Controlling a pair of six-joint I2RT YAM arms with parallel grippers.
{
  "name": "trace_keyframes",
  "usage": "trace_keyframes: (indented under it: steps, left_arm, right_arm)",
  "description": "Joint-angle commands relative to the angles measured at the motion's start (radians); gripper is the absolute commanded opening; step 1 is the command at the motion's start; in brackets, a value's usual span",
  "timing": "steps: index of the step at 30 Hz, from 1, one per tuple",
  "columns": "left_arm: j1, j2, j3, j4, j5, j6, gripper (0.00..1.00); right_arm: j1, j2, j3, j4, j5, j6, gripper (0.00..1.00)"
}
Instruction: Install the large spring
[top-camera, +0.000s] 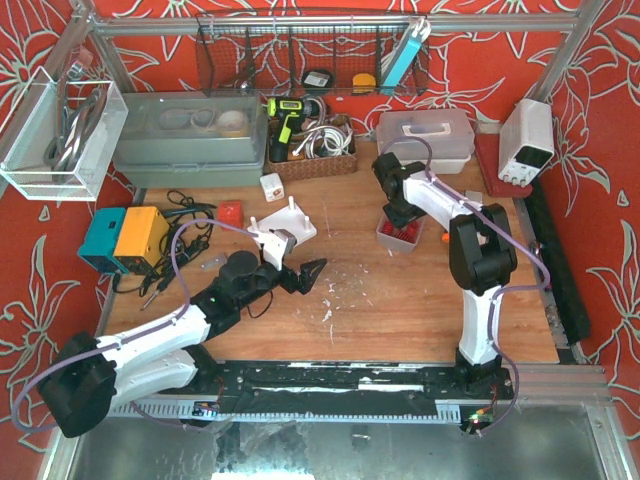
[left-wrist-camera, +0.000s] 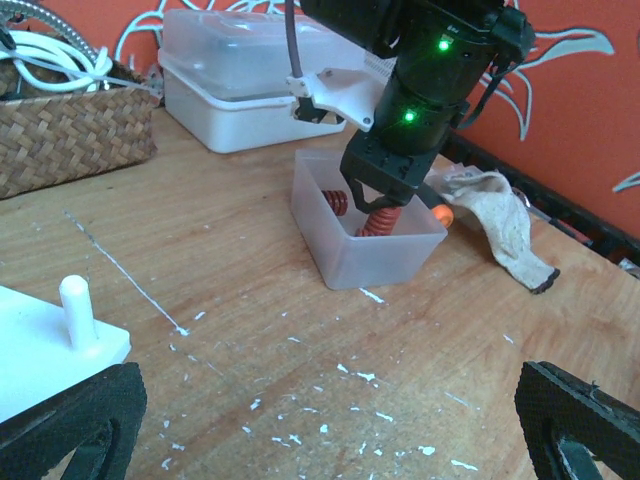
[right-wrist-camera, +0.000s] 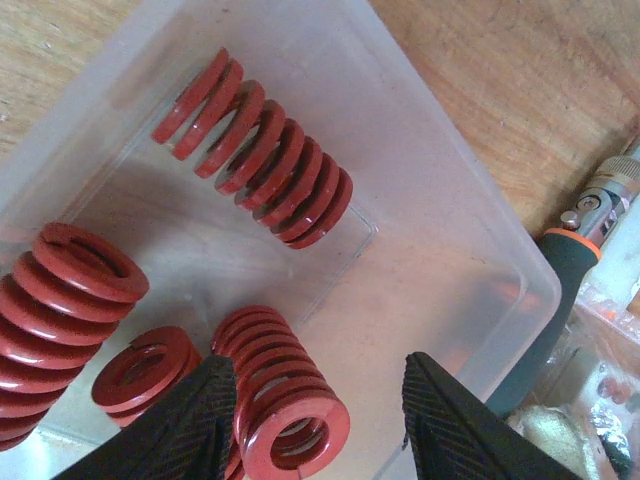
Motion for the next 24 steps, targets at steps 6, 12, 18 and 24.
trace_keyframes:
  steps: [6,12,18,24]
  left_arm:
    - [-0.007,0.003,-0.005,0.029,-0.011,0.010,1.00]
    - [-0.006,0.011,-0.002,0.028,-0.010,0.012,1.00]
    - [-0.007,0.012,0.000,0.026,-0.014,0.010,1.00]
    - [-0.006,0.012,0.002,0.022,-0.018,0.012,1.00]
  right_arm:
    - [-0.012,0.038,0.045,-0.086,-0.003,-0.007,0.51]
    - [-0.016,0.054,0.042,-0.094,0.005,-0.004,0.51]
    - [-0.020,0.077,0.044,-0.094,-0.025,-0.008,0.48]
    - [-0.021,0.079,0.047,-0.095,-0.015,-0.008,0.38]
